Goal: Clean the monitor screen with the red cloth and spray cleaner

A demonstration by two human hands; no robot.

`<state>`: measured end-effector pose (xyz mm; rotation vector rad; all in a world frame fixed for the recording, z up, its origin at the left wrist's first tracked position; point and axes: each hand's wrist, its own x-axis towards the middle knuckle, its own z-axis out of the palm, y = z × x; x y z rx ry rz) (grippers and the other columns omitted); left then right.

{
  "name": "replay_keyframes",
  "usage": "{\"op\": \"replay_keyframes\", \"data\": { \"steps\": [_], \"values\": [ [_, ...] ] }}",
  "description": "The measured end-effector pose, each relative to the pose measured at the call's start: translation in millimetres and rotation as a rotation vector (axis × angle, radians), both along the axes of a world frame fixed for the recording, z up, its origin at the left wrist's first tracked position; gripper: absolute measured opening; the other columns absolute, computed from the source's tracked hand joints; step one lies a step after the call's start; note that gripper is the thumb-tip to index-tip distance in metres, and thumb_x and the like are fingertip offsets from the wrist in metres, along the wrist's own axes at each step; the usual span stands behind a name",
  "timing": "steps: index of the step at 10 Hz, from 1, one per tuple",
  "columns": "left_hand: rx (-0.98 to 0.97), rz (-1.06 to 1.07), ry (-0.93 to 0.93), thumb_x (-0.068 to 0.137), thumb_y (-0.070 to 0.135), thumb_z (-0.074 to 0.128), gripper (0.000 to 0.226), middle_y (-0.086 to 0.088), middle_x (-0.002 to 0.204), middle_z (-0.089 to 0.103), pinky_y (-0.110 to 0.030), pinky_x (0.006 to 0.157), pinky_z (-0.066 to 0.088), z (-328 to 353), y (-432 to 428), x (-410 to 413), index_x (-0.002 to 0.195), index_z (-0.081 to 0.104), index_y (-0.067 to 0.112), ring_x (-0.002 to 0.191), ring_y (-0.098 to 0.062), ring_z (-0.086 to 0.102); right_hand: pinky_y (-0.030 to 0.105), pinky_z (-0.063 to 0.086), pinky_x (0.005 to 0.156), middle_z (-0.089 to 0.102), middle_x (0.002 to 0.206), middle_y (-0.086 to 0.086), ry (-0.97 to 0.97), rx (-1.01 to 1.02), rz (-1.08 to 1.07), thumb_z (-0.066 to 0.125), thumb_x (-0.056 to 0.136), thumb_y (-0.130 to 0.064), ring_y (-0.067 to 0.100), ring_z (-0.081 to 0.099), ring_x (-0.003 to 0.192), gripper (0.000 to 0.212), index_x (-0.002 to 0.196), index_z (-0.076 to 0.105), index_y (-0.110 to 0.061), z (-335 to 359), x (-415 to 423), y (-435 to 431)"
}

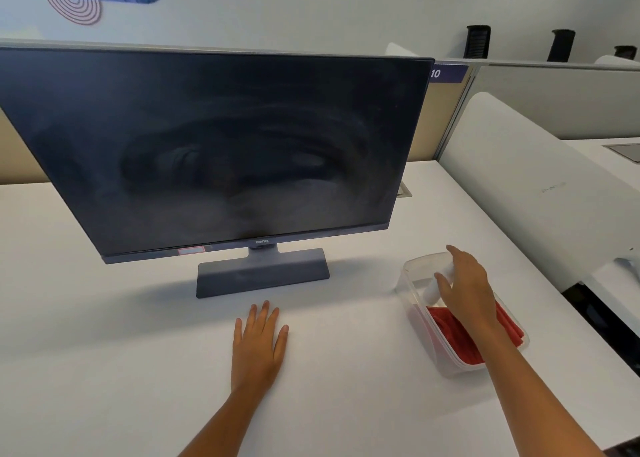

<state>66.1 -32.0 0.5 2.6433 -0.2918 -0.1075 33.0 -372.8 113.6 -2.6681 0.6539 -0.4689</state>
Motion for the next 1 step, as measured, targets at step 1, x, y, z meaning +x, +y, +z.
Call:
{"op": "replay_keyframes", "data": {
  "steps": [1],
  "values": [
    [0.016, -0.003, 0.029, 0.064, 0.075, -0.026, 0.107, 0.0, 0.157, 0.013, -0.038, 0.116, -0.006, -4.4, -1.0, 0.8, 0.145, 0.022, 0.023, 0.145, -0.018, 0.003, 0.051, 0.034, 0.106, 0.039, 0.145, 0.023, -0.029, -0.116, -0.011, 0.061, 0.089, -0.026, 0.041, 0.036, 0.133, 0.059, 0.14, 0.038, -0.01, -4.5, -3.1, 10.5]
  ]
}}
